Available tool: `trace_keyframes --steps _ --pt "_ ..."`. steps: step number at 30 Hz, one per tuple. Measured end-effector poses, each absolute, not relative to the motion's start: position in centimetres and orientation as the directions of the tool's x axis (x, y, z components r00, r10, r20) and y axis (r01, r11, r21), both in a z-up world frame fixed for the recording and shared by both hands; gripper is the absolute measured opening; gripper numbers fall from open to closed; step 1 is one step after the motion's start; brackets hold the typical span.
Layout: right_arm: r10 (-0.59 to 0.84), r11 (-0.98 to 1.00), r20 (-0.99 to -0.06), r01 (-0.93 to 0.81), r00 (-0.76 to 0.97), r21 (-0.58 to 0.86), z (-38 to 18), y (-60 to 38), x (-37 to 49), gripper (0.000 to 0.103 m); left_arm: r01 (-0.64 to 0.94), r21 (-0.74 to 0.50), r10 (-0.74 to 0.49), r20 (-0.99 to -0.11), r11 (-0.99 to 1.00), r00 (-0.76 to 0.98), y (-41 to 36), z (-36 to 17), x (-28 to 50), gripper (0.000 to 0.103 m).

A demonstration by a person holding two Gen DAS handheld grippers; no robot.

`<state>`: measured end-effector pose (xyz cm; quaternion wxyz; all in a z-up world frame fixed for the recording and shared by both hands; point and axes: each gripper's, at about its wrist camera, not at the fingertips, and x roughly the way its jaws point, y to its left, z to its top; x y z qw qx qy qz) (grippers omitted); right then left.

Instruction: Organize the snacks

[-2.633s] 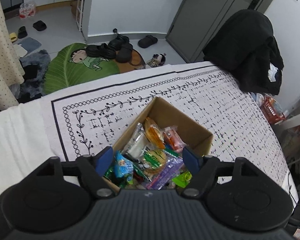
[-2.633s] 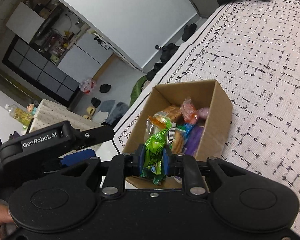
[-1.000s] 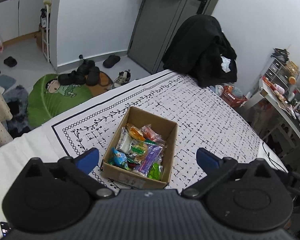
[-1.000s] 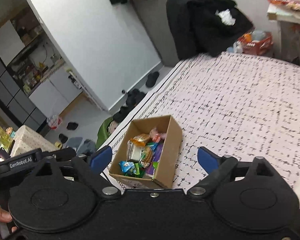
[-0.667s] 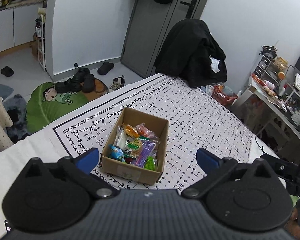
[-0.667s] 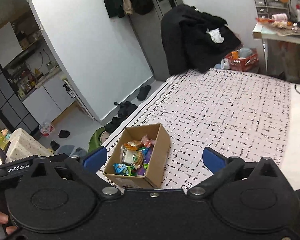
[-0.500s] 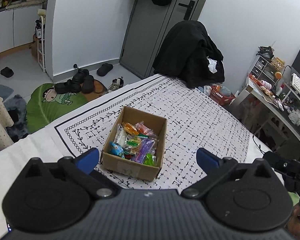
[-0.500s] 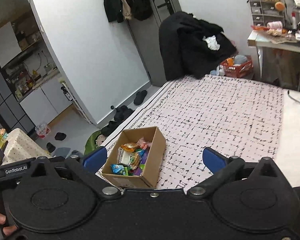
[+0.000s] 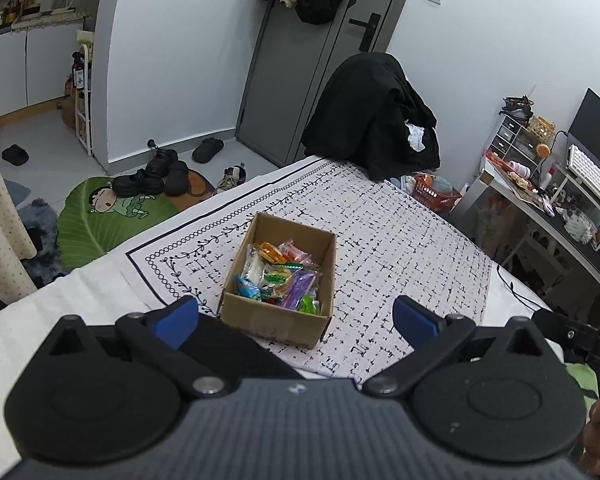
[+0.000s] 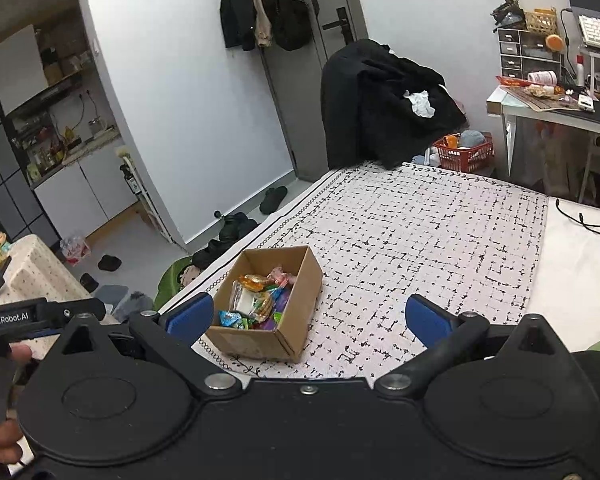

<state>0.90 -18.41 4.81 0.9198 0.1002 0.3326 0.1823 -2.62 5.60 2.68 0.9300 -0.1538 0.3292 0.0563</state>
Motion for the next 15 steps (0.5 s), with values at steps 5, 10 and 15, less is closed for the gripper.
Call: trace_keyframes --steps 5,10,15 --pt "0.392 0.919 -0.575 -0.269 0.718 0.29 5.1 -18.4 -0.2 0.103 -0.204 -0.218 0.019 -0.639 0.954 0.769 6.0 2.7 -3.8 0.103" --pt "0.389 0.919 -0.57 -0.266 0.723 0.29 5.4 -18.5 -0.8 0.103 -0.196 -0.2 0.024 -0.639 0.96 0.769 6.3 2.8 -4.6 0.103" --pt "0.383 0.922 -0.567 -0.261 0.729 0.286 5.6 -18.6 -1.2 0.103 -0.188 -0.192 0.026 -0.629 0.963 0.777 6.3 3.0 -5.2 0.103"
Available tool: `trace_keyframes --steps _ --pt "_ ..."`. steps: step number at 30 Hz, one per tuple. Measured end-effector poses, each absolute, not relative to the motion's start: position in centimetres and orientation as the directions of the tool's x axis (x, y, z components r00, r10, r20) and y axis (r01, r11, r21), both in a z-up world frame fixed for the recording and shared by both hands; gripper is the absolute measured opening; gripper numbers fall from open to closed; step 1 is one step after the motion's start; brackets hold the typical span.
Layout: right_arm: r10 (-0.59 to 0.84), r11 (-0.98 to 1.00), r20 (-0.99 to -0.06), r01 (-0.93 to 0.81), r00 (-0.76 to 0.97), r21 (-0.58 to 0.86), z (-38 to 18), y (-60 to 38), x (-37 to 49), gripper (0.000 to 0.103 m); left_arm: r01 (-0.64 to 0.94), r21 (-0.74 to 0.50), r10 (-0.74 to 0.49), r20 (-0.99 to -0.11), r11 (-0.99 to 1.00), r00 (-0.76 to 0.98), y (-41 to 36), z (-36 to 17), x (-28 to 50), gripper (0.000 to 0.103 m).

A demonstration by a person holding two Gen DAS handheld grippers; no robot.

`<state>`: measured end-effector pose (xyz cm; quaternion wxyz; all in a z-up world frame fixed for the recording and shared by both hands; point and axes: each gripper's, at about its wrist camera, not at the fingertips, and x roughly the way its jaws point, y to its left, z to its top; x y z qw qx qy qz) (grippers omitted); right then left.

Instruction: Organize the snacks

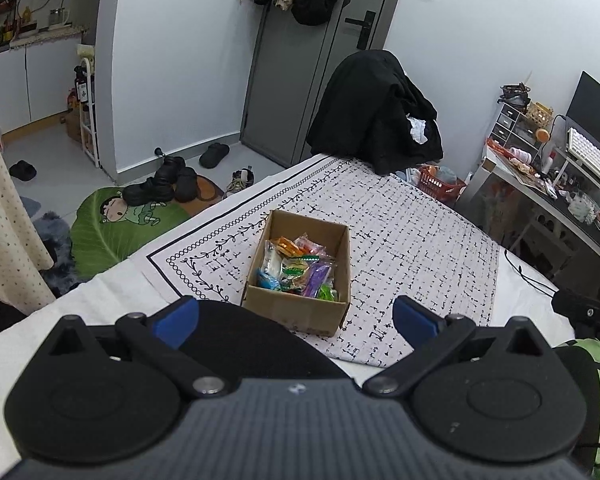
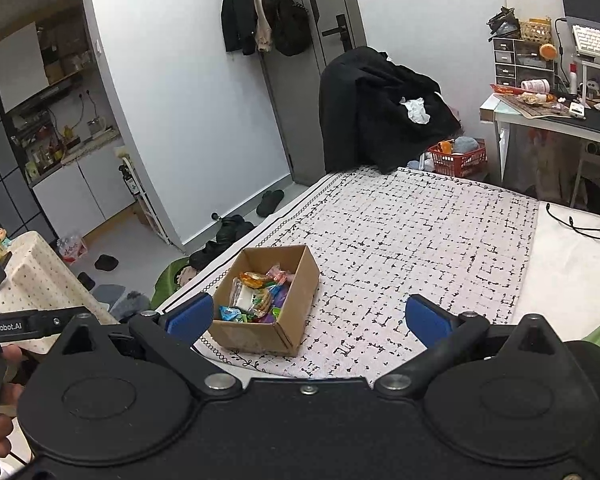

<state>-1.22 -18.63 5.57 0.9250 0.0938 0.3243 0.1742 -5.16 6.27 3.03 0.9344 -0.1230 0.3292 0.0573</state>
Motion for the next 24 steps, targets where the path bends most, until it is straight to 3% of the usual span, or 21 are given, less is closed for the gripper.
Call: trace_keyframes --steps 24 --pt "0.387 0.921 -0.569 -0.274 0.725 0.277 5.55 -18.26 -1.61 0.103 -0.187 -0.171 0.042 -0.619 0.967 0.784 6.5 3.63 -5.88 0.103"
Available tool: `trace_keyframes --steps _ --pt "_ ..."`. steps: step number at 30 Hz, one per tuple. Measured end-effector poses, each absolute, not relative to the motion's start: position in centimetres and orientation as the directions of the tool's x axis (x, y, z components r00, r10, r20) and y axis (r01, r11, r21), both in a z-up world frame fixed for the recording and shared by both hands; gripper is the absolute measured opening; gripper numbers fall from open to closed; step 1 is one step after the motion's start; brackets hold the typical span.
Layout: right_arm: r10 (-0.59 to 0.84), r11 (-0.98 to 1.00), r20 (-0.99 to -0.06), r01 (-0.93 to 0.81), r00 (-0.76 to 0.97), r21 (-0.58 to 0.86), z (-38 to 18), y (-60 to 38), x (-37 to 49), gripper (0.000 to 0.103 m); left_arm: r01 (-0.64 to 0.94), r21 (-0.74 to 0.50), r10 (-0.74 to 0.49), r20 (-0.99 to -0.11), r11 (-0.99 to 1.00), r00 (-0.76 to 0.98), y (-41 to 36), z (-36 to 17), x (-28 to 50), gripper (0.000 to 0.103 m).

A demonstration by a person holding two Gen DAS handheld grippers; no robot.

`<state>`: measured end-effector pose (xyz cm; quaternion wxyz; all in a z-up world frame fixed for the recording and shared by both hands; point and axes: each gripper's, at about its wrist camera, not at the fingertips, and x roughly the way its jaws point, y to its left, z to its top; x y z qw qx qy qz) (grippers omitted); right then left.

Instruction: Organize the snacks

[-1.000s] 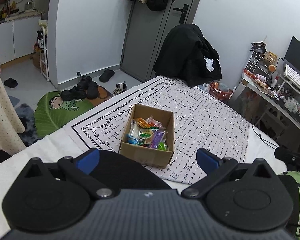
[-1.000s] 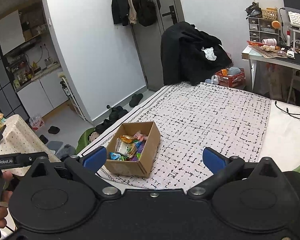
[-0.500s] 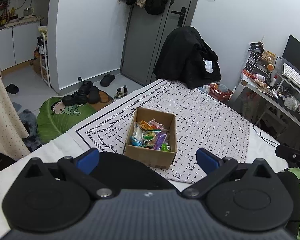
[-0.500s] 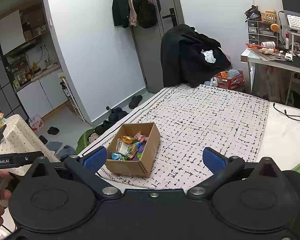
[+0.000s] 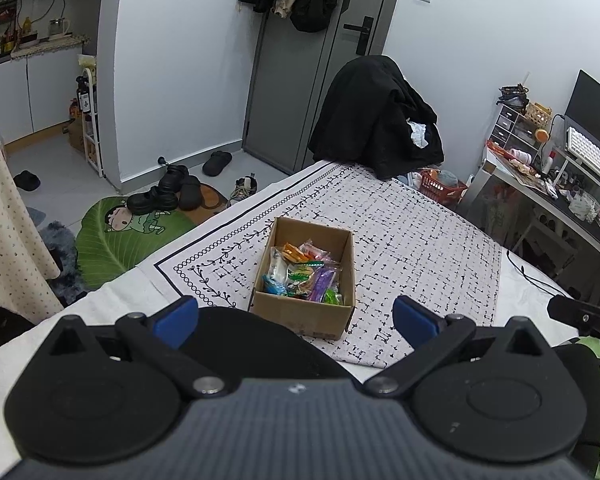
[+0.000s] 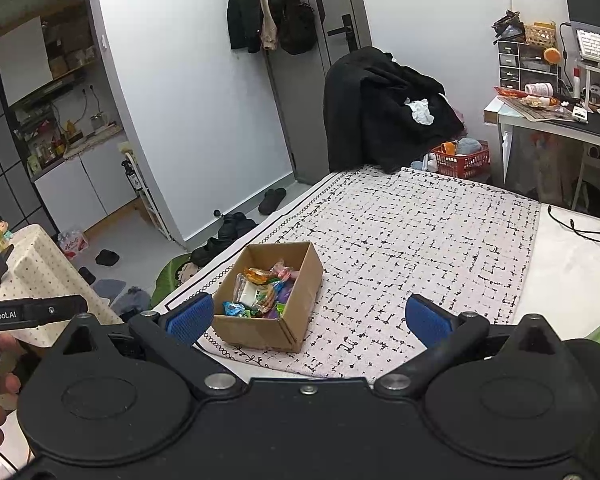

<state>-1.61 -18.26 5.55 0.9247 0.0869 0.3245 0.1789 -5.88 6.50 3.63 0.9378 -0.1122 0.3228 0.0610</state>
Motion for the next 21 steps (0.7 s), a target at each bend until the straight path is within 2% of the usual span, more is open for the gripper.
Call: trace_keyframes --steps 21 --pt "0.385 0.922 -0.578 -0.273 0.719 0.275 5.5 -18.24 -1.44 0.103 -0.172 -0.16 0.037 -0.62 0.972 0.784 6.06 3.63 -5.68 0.103"
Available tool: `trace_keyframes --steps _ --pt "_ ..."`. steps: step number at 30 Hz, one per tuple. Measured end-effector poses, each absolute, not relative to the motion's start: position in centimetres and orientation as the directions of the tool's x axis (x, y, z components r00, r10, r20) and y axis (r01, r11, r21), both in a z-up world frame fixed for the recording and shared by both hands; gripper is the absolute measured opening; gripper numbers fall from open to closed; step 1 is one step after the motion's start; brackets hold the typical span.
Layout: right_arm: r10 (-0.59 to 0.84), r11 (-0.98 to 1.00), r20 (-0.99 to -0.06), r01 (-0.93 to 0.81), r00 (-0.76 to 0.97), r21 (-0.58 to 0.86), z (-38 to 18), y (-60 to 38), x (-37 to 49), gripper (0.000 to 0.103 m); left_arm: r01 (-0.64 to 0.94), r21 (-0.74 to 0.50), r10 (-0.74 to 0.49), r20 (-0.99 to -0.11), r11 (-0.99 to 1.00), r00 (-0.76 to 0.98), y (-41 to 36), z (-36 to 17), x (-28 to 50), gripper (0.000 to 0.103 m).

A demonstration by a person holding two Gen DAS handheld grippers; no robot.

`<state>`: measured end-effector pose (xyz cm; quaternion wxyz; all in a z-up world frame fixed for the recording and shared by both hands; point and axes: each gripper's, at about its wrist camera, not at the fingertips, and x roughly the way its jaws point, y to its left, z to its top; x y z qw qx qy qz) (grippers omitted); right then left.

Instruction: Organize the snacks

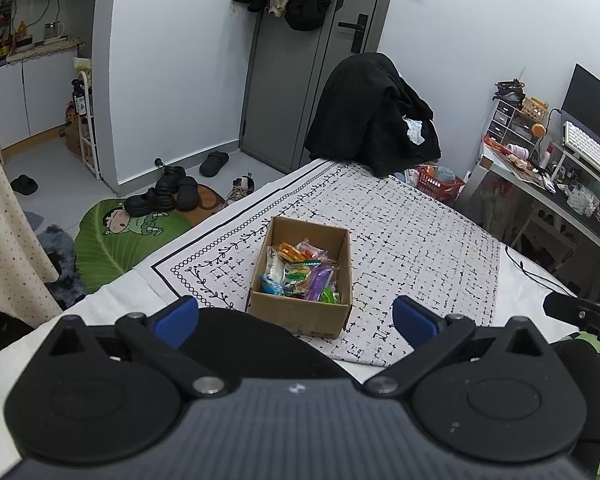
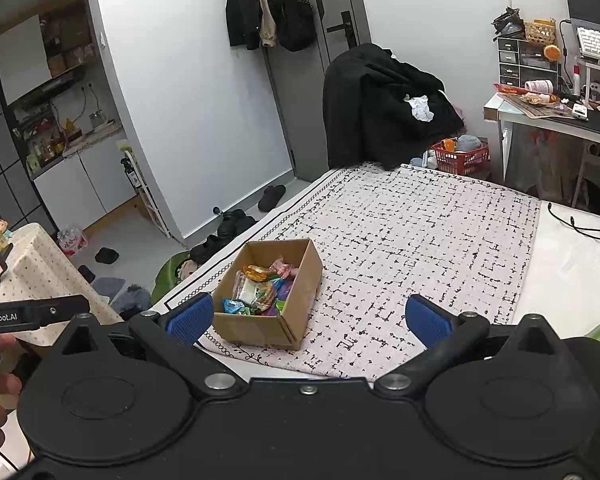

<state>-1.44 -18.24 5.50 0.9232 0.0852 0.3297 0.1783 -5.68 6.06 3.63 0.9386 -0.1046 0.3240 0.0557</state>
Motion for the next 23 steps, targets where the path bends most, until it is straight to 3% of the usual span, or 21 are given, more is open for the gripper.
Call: trace_keyframes --steps 23 --pt "0.411 0.912 -0.614 -0.296 0.674 0.285 3.8 -16.5 0.3 0.103 -0.186 -0.169 0.035 -0.64 0.968 0.768 7.1 2.9 -4.3 0.103"
